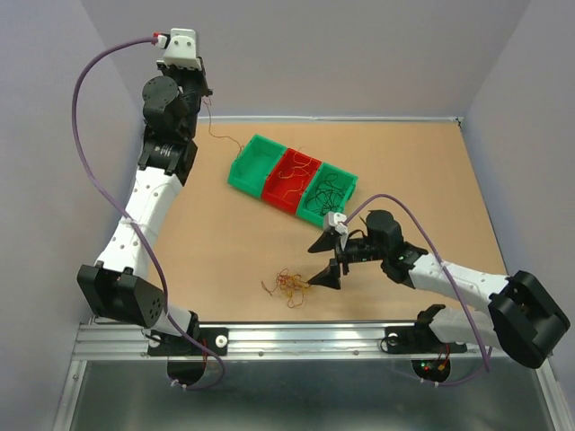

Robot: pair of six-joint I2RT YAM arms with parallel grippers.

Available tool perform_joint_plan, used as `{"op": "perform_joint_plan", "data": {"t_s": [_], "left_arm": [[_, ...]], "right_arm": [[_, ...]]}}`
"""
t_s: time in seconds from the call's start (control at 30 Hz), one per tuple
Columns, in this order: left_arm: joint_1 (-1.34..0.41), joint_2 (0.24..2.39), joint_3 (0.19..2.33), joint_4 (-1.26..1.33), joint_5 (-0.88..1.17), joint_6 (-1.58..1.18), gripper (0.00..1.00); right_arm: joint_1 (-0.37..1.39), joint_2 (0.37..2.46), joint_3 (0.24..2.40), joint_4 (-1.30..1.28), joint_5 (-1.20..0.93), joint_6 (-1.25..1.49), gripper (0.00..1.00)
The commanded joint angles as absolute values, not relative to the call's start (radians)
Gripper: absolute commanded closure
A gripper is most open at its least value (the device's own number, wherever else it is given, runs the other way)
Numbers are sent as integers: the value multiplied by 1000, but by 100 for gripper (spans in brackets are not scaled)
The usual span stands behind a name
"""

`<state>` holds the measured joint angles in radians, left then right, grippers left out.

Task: Untangle the cables

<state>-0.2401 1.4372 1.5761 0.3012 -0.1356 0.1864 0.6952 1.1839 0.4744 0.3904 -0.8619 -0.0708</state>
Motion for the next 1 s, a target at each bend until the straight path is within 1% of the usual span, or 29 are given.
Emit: {"op": "perform_joint_plan", "data": {"t_s": [0.0,0.27,0.7,0.77,0.97], "left_arm": [[-236,1405,1594,446,-110,141,100],[-236,1439,1650,451,-81,124,100],[-236,1468,1776,426,-38,118,100],[-236,1468,1782,426,-17,117,100],[-238,1485,1730,429,-5,107,100]], "right_arm": [[699,1135,476,446,-845,-57,0],[700,1069,442,460,-831,-46,0],[700,1078,445,468,-836,-44,1],[700,1080,443,466,-839,-44,3],[699,1077,443,469,-842,-43,3]]}}
